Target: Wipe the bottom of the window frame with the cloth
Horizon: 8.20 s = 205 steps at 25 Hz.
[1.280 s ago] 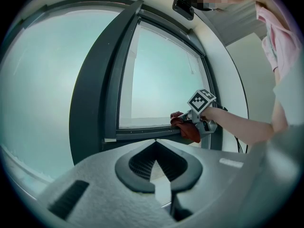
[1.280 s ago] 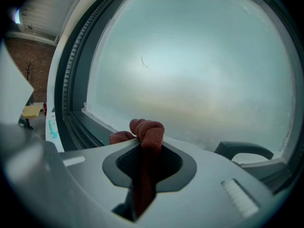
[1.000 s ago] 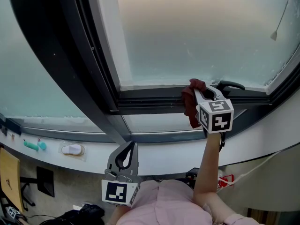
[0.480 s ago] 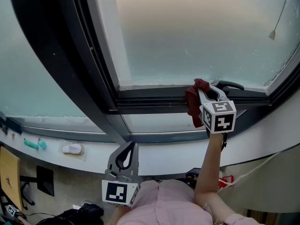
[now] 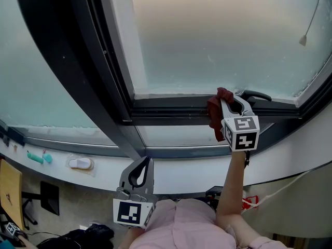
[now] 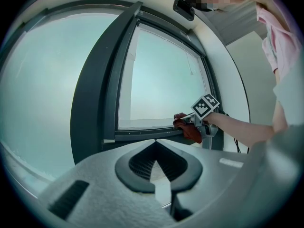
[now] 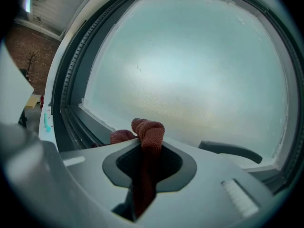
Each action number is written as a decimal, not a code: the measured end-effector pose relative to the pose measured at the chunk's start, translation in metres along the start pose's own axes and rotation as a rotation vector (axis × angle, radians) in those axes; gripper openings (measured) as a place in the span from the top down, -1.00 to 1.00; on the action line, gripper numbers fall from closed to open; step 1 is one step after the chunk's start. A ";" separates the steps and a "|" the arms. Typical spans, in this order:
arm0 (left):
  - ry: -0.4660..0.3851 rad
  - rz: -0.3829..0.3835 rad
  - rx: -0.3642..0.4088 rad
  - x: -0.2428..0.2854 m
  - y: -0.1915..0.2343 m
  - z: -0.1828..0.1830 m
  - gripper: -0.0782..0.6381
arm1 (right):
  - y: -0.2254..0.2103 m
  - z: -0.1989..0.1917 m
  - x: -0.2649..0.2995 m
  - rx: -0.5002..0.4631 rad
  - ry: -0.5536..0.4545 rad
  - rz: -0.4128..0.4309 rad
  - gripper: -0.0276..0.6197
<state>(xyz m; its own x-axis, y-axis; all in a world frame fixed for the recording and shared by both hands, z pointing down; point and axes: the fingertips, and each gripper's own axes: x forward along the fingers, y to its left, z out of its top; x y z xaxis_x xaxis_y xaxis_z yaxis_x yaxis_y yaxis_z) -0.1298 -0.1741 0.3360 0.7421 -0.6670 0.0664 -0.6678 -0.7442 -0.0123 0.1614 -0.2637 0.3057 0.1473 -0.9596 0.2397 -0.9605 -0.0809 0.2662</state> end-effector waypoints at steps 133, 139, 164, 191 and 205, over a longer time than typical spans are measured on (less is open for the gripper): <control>0.021 0.035 -0.038 -0.042 0.016 -0.010 0.79 | 0.141 0.030 -0.007 -0.077 -0.171 0.172 0.72; 0.023 0.052 -0.043 -0.041 0.010 -0.010 0.79 | 0.130 0.026 -0.008 -0.059 -0.169 0.186 0.72; 0.022 0.008 -0.038 -0.013 -0.030 -0.007 0.79 | 0.076 0.005 -0.021 -0.039 -0.165 0.150 0.72; 0.007 -0.003 -0.026 0.002 -0.057 -0.001 0.79 | 0.019 -0.015 -0.034 0.001 -0.156 0.090 0.72; 0.004 -0.027 -0.023 0.010 -0.067 0.001 0.79 | -0.010 -0.025 -0.040 0.025 -0.149 0.052 0.72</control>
<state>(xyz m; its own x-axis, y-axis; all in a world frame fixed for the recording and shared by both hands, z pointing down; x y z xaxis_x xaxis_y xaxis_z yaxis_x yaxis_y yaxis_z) -0.0773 -0.1312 0.3366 0.7596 -0.6466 0.0703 -0.6488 -0.7609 0.0128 0.1714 -0.2180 0.3168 0.0627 -0.9919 0.1109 -0.9718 -0.0353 0.2333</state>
